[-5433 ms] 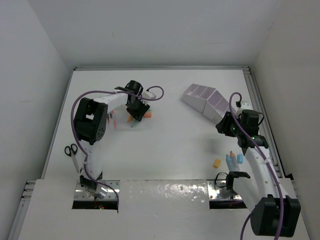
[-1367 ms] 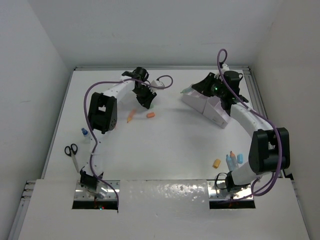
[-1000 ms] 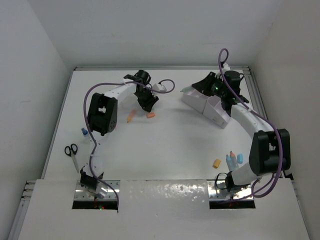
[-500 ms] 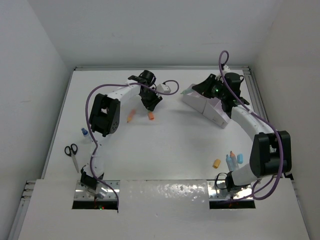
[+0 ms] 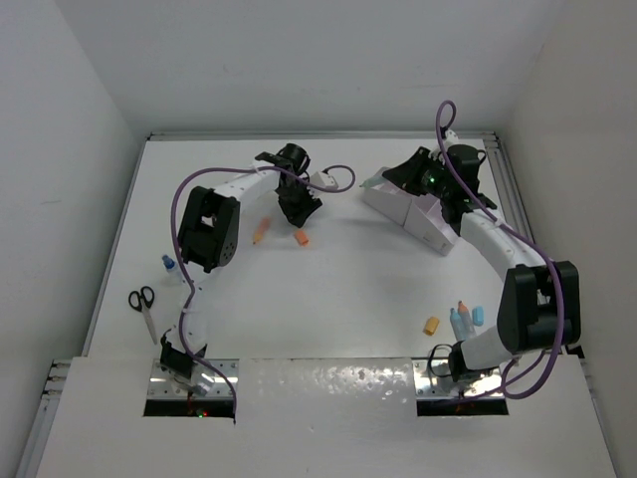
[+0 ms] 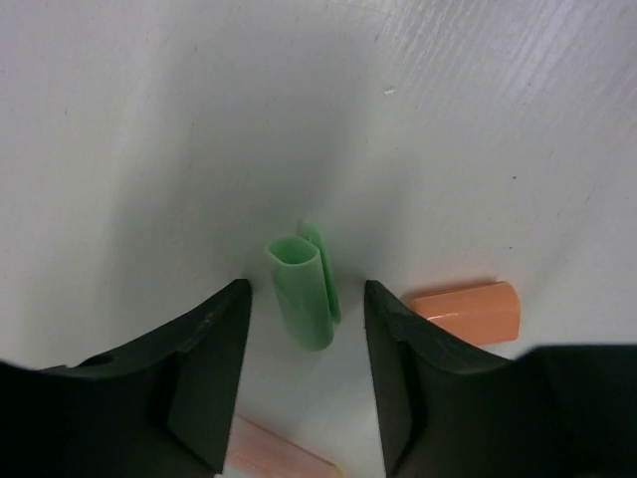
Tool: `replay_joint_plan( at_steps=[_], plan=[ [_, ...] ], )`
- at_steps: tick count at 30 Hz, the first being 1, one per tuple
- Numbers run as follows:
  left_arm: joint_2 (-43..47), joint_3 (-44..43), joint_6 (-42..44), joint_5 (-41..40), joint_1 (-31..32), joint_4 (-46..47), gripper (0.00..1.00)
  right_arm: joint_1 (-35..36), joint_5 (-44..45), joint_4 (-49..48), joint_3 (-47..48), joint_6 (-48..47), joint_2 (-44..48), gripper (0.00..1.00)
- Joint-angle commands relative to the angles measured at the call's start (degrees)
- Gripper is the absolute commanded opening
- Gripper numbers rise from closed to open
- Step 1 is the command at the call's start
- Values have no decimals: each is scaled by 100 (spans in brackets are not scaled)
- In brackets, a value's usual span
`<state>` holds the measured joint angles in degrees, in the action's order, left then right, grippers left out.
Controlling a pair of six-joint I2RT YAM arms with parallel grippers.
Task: Sort the stationery into containers
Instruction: Close the pen cap on the pen.
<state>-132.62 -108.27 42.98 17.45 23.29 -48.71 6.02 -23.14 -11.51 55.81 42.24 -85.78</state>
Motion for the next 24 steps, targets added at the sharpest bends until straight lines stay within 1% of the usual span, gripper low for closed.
replay_joint_plan(
  at_steps=[1,2,6,10,11,15,17,18,19,20,21,22,23,24],
  plan=[
    [280,25,35,-58,18,36,44,-5,20,-264,-35,-40,237,0],
    [263,8,35,-58,27,80,38,-13,20,-290,-44,-40,254,0],
    [88,-142,52,21,53,-51,27,-5,46,-247,-53,-84,316,0],
    [25,-116,96,65,70,-200,8,-13,134,-185,-105,-137,386,0],
    [43,-116,105,48,62,-218,0,-5,143,-194,-97,-128,395,0],
    [244,-107,140,56,62,-130,0,-13,38,-159,-53,-154,325,0],
    [490,-177,411,170,44,-112,0,-5,-138,-159,-35,-399,307,0],
    [596,-334,595,301,18,-182,0,4,-391,-168,-18,-566,316,0],
    [692,-440,824,781,-78,-470,0,4,-515,-141,17,-898,368,0],
    [885,-589,1322,1082,-122,-656,0,-4,-638,-106,44,-1032,395,0],
    [965,-825,1623,1346,-192,-849,0,4,-761,-71,96,-1155,430,0],
    [1079,-888,1861,1731,-263,-1068,0,-4,-736,181,297,-1270,465,0],
    [1332,-898,2028,1770,-263,-1010,0,-5,-606,410,464,-1306,474,0],
    [1492,-706,1934,1683,-237,-818,0,-13,-483,656,666,-1280,457,0]
  ],
)
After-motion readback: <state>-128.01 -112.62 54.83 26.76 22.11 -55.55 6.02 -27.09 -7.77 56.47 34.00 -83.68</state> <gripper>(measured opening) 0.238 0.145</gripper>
